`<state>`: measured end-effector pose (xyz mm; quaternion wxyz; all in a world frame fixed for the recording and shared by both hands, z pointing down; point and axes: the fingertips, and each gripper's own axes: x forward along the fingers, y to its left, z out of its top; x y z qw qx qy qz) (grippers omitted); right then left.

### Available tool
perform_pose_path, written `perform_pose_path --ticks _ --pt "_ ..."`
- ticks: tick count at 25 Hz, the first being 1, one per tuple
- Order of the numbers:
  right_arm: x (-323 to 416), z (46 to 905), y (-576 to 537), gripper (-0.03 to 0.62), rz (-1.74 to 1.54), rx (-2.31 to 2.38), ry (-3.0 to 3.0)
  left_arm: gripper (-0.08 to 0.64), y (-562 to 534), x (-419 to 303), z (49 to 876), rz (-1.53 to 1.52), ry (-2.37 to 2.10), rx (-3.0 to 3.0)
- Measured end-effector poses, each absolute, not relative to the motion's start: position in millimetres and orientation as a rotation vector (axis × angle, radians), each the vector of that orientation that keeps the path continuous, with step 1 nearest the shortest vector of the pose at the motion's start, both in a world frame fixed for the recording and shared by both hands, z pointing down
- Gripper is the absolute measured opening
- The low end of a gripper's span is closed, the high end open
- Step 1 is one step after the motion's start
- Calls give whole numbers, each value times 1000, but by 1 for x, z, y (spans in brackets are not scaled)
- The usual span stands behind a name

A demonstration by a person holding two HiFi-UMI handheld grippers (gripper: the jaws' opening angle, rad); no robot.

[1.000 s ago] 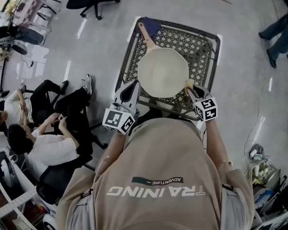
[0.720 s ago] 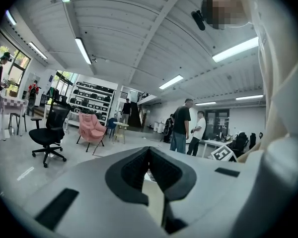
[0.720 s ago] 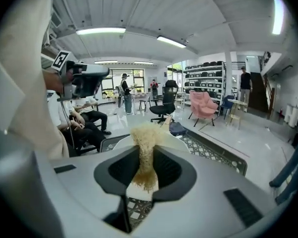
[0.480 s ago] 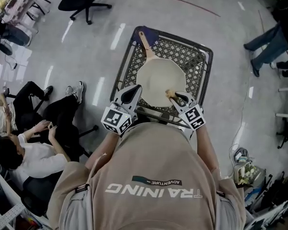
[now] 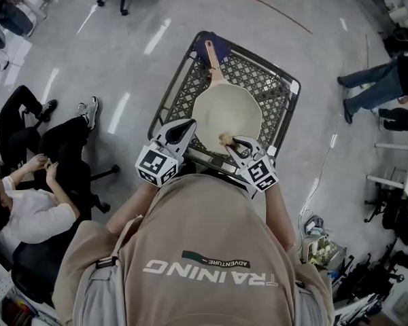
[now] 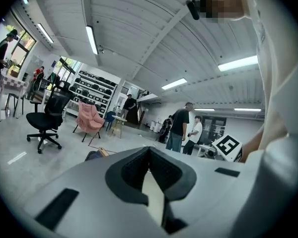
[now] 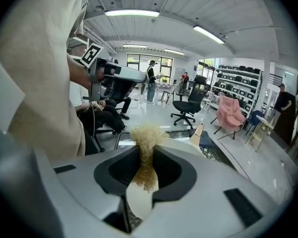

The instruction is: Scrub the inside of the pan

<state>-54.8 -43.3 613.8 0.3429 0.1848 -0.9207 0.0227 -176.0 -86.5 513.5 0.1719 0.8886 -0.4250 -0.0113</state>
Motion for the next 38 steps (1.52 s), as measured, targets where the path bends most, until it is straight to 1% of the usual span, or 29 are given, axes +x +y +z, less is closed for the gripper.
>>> perform_pose_path --ticks 4,11,20,28,38 --pt "-53 636 -42 97 38 371 -2350 17 -90 -181 517 -31 -1250 2496" --pt "-40 688 -33 97 -3 140 -2293 17 -91 -181 500 -9 -1390 2461" --pt "-28 743 -22 97 -33 -51 -2307 17 -72 -165 503 39 -1516 2367" --pt "-39 766 -22 97 -33 -218 -2316 18 -60 -172 510 89 -1614 2228" --pt "-52 789 -17 94 67 -320 -2278 17 -55 -179 514 34 -1708 2142"
